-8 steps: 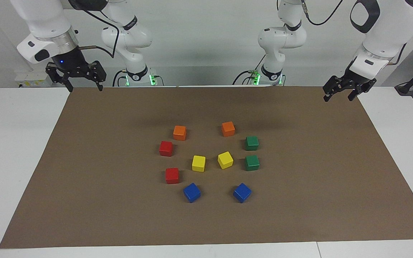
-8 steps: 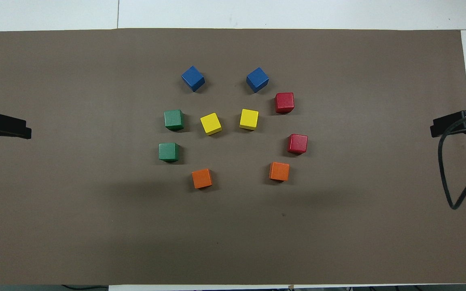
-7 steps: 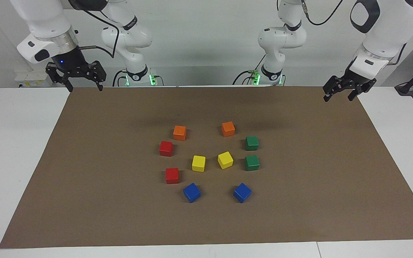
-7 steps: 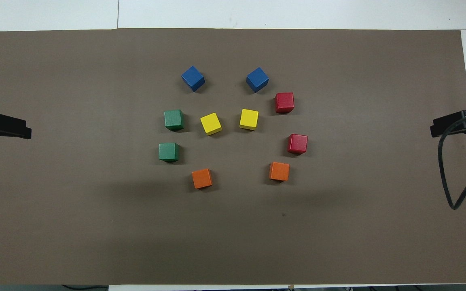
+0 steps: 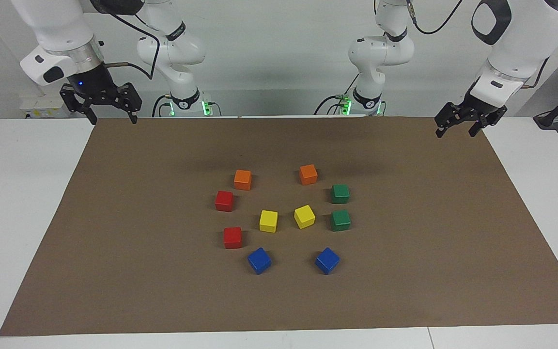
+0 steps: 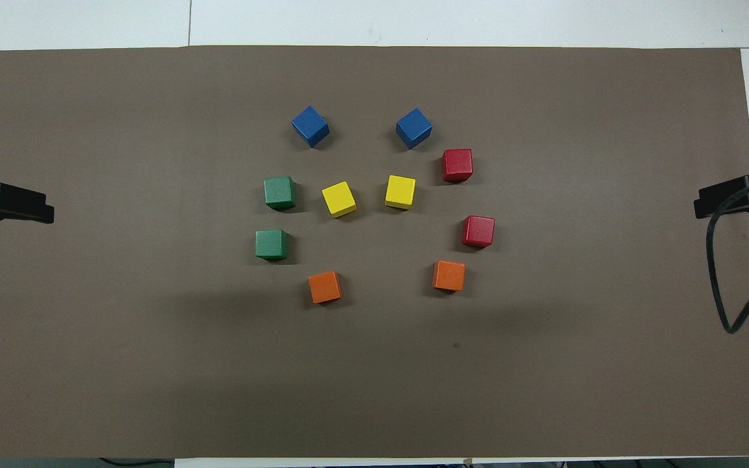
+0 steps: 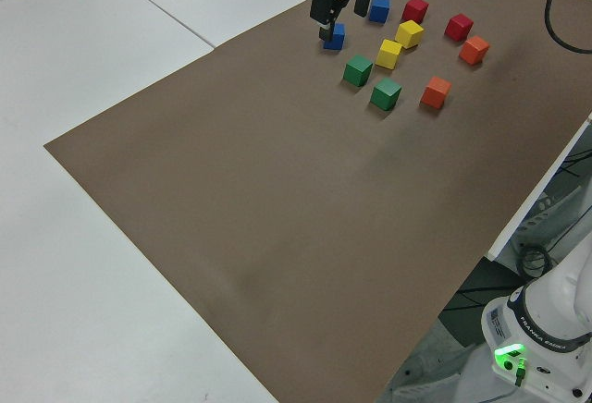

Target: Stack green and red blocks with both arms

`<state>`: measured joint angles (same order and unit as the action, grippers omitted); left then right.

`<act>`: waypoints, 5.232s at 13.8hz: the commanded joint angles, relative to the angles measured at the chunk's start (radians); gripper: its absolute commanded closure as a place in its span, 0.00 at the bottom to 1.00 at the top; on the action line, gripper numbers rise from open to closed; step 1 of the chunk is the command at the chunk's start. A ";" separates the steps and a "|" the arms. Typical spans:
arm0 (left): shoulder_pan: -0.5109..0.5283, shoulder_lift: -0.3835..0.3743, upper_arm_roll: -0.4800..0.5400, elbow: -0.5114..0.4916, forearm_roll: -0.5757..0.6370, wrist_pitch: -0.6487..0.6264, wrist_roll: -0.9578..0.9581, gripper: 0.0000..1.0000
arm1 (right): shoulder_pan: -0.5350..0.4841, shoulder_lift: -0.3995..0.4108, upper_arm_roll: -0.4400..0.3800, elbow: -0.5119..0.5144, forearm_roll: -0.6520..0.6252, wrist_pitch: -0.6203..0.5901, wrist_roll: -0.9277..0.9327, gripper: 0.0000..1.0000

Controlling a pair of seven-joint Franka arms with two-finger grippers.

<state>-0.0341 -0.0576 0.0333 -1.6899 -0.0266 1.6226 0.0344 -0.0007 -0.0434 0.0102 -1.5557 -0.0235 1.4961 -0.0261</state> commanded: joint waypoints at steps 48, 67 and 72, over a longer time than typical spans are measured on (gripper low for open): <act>-0.017 -0.027 0.008 -0.014 0.016 0.008 -0.011 0.00 | 0.298 0.201 0.014 -0.527 0.031 0.819 0.615 0.00; -0.355 0.117 -0.003 -0.369 -0.033 0.549 -0.399 0.00 | 0.221 0.223 0.008 -0.410 0.031 0.658 0.371 1.00; -0.412 0.212 -0.003 -0.361 -0.033 0.640 -0.404 0.00 | -0.030 0.220 0.008 -0.414 0.033 0.700 -0.098 1.00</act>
<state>-0.4132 0.1242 0.0150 -2.0698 -0.0462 2.2351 -0.3623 0.0177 0.1734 0.0036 -1.9494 0.0095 2.1658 -0.0400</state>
